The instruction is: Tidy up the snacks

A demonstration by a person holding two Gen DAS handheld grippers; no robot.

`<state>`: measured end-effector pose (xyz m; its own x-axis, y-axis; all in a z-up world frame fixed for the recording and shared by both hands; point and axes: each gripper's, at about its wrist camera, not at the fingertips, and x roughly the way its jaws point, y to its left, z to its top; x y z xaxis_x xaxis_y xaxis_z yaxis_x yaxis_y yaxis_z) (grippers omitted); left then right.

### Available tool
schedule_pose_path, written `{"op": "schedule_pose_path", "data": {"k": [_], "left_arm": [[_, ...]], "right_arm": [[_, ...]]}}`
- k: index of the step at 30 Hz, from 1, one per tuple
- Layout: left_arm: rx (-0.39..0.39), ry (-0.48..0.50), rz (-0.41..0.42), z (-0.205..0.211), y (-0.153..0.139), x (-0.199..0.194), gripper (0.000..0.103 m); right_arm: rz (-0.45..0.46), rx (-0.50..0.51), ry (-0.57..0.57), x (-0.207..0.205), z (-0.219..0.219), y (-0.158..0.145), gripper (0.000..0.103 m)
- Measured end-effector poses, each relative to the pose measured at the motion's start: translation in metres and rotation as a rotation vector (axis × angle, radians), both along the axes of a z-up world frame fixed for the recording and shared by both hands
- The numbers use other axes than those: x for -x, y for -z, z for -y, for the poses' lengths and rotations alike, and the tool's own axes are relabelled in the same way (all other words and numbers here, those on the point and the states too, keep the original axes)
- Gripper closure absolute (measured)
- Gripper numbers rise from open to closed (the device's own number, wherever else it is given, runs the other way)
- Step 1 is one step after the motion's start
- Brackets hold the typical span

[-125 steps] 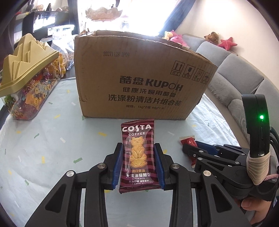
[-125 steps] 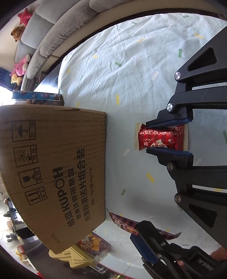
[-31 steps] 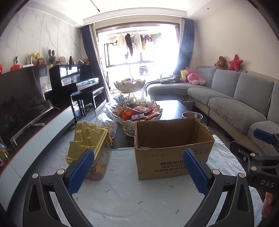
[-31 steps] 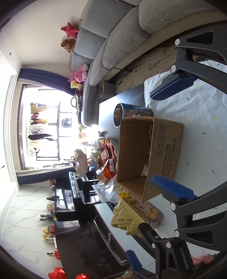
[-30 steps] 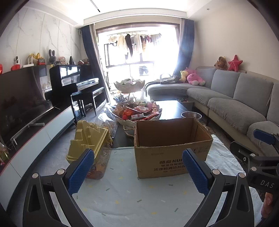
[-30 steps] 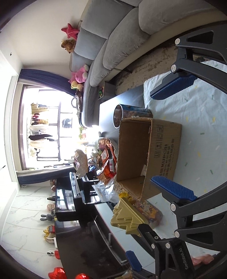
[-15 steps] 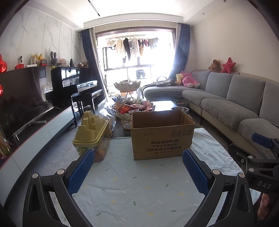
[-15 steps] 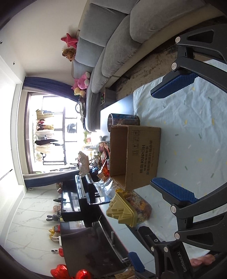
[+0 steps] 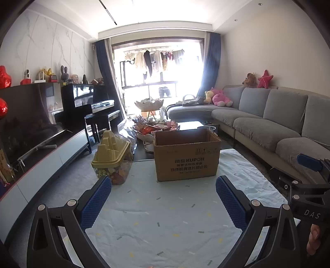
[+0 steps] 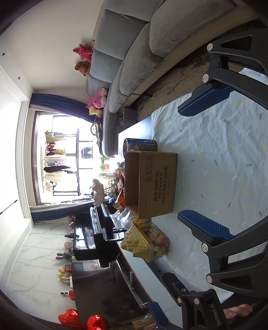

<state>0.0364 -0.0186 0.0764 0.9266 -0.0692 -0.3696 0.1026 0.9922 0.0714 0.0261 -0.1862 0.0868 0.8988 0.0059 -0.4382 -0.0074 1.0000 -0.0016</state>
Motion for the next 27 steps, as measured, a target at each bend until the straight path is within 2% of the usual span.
{"op": "schedule_pose_path", "data": {"k": [15, 27], "left_arm": [[0.014, -0.001, 0.012, -0.003, 0.005, 0.016, 0.0], [0.022, -0.002, 0.003, -0.005, 0.008, 0.017, 0.0]], "right_arm": [[-0.003, -0.003, -0.016, 0.023, -0.007, 0.009, 0.01], [-0.033, -0.007, -0.022, 0.016, -0.007, 0.013, 0.01]]}}
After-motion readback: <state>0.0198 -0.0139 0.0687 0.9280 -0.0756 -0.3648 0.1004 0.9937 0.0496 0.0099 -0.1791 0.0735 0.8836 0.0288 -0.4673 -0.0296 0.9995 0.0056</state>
